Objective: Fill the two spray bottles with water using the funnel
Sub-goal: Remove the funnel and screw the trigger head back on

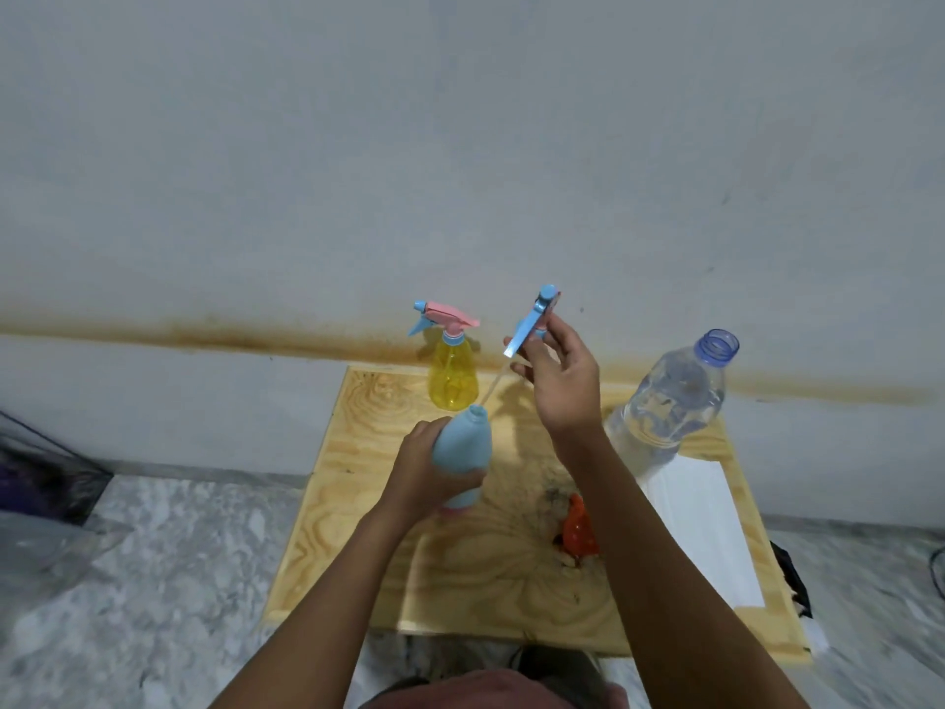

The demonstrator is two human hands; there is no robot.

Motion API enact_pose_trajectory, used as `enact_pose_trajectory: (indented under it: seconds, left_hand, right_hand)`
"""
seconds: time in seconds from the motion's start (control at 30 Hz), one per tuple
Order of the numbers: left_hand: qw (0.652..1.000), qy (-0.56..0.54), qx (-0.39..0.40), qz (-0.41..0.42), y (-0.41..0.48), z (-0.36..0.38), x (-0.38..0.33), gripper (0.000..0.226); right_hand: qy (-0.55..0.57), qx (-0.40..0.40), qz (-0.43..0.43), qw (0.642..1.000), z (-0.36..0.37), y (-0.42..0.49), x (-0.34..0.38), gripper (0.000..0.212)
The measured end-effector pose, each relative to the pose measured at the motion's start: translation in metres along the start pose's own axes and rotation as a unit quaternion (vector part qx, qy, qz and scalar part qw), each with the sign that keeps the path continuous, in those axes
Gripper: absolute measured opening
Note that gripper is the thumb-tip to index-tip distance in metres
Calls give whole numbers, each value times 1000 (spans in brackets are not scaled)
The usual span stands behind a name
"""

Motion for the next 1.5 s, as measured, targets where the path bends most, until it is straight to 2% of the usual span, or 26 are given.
enact_pose_trajectory:
  seconds: [0.13, 0.27, 0.5, 0.8, 0.93, 1.13, 1.4, 1.5]
  left_hand:
    - [999, -32, -12, -4, -4, -5, -6, 83]
    - [997, -67, -22, 0, -7, -8, -11, 76]
    - [992, -122, -10, -15, -11, -9, -13, 66]
    - [989, -146, -9, -14, -16, -10, -16, 68]
    - [988, -156, 7, 16, -20, -9, -26, 57]
    - [987, -155, 19, 27, -22, -7, -35, 57]
    - [987, -157, 24, 24, -20, -7, -41, 61]
    - [986, -163, 23, 22, -20, -8, -44, 57]
  right_hand:
    - [-42, 53, 33, 997, 12, -17, -15, 21]
    - [-46, 91, 57, 993, 20, -32, -25, 24]
    - [-80, 123, 39, 988, 20, -40, -30, 22]
    - [-96, 109, 24, 989, 14, -48, -30, 24]
    - [-113, 86, 26, 990, 12, -49, -32, 34]
    - [-137, 110, -8, 984, 7, -47, -27, 20]
    - [-62, 111, 4, 992, 1, -46, -19, 31]
    - [-68, 102, 20, 992, 2, -43, -19, 35]
Point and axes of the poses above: each hand's wrist, its own y-axis towards the middle knuckle, its own z-axis out of the palm, x = y × z, the point moved 2 cm from there along y, towards the middle knuckle, and after that the axes turned 6 degrees about -z, right-handed, at the moved point
